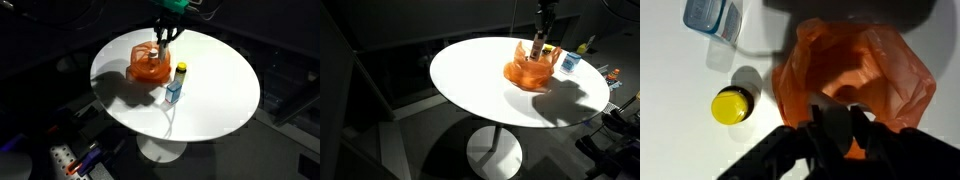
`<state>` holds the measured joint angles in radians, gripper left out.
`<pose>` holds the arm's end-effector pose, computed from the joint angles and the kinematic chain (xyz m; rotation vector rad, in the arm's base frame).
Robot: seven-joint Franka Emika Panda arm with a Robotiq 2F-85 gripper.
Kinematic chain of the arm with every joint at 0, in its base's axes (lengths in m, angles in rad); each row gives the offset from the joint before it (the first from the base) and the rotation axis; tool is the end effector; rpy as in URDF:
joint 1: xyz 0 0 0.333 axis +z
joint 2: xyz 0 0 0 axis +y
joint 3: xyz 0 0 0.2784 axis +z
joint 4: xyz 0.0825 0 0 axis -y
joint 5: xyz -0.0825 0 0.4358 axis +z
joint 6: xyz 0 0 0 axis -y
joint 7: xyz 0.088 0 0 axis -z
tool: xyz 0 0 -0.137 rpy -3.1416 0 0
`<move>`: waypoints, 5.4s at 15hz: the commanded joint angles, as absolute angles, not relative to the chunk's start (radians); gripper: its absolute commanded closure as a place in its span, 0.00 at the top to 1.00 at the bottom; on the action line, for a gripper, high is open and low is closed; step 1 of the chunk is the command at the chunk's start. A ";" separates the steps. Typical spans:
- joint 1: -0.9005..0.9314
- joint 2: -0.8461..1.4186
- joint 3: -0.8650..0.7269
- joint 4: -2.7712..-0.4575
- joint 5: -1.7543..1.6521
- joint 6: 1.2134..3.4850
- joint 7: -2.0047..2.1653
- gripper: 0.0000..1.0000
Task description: Remove one bottle from the plastic
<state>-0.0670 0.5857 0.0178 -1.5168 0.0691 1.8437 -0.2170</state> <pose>0.6898 -0.0274 0.2149 -3.0040 -0.2088 0.3735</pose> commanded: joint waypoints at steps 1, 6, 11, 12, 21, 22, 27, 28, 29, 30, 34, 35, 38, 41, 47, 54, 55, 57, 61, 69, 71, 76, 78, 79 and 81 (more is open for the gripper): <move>-0.082 0.481 0.015 -1.531 0.084 1.792 -0.198 0.10; -0.104 0.412 -0.025 -1.506 0.088 1.772 -0.128 0.10; -0.161 0.398 -0.070 -1.487 0.118 1.770 -0.078 0.10; -0.175 0.404 -0.081 -1.482 0.127 1.772 -0.070 0.10; -0.256 0.475 -0.133 -1.469 0.166 1.797 -0.035 0.10; -0.261 0.488 -0.132 -1.469 0.170 1.808 -0.036 0.10; -0.266 0.567 -0.122 -1.431 0.195 1.819 -0.031 0.10; -0.264 0.585 -0.120 -1.416 0.196 1.813 -0.025 0.10; -0.265 0.604 -0.118 -1.401 0.199 1.805 -0.019 0.10; -0.264 0.622 -0.117 -1.387 0.198 1.802 -0.009 0.10; -0.256 0.698 -0.111 -1.329 0.190 1.796 0.029 0.10; -0.254 0.717 -0.109 -1.315 0.190 1.796 0.039 0.10; -0.240 0.768 -0.108 -1.279 0.180 1.810 0.072 0.10; -0.226 0.809 -0.112 -1.247 0.173 1.822 0.110 0.10; -0.212 0.864 -0.118 -1.176 0.166 1.789 0.189 0.10; -0.213 0.900 -0.119 -1.115 0.167 1.740 0.236 0.11; -0.213 0.904 -0.119 -1.109 0.166 1.737 0.240 0.11; -0.213 0.910 -0.119 -1.099 0.167 1.730 0.248 0.11; -0.214 0.919 -0.120 -1.084 0.167 1.726 0.254 0.60; -0.212 0.862 -0.106 -1.108 0.165 1.682 0.212 1.00; -0.201 0.836 -0.107 -1.115 0.156 1.632 0.205 1.00; -0.140 0.741 -0.116 -1.162 0.091 1.565 0.210 1.00; -0.108 0.700 -0.120 -1.187 0.049 1.546 0.215 1.00; -0.093 0.677 -0.119 -1.206 0.028 1.541 0.212 1.00; -0.067 0.630 -0.115 -1.250 -0.008 1.542 0.208 1.00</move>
